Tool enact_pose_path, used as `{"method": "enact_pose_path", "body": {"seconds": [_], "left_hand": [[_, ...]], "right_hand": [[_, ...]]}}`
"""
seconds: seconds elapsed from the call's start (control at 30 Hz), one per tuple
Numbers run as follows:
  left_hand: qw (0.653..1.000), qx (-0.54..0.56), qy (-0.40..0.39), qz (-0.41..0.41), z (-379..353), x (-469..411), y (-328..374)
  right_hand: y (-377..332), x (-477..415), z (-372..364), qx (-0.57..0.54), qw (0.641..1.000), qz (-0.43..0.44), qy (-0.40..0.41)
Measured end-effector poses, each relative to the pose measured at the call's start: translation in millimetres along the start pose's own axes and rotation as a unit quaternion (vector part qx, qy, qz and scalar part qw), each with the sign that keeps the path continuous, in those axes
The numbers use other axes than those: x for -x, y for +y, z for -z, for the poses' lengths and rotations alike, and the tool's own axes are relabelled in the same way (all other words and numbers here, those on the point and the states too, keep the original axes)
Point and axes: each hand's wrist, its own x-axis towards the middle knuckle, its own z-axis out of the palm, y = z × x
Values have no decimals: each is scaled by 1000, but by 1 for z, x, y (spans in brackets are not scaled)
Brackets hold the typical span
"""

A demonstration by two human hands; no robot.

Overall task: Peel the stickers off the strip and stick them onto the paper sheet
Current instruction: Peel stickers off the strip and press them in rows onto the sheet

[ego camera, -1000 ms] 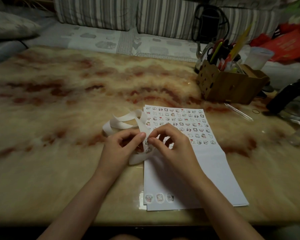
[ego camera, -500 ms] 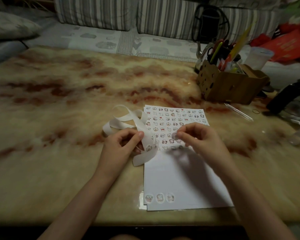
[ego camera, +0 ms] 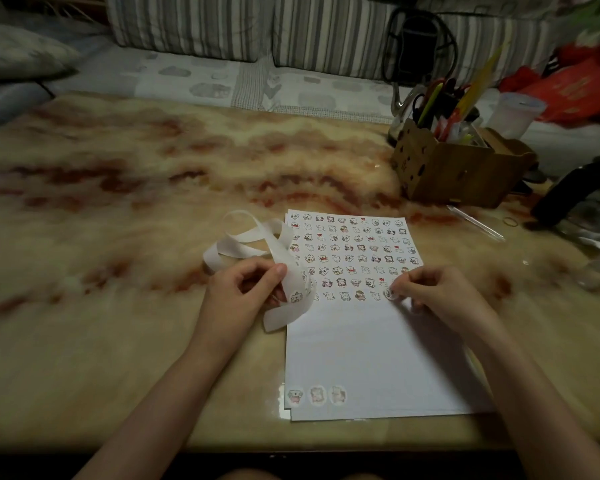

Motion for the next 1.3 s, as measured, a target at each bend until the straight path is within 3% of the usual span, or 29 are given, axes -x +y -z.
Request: {"method": "enact_pose_path", "body": {"seconds": [0.43,1.3], "left_hand": [[1000,-11,1,-4,0,0,0],[1000,-15,-2,-11,1,-1,-2]], "right_hand": [[4,2,-6,-8,999,14,35],[19,3,-15,76,990,75,92]]}}
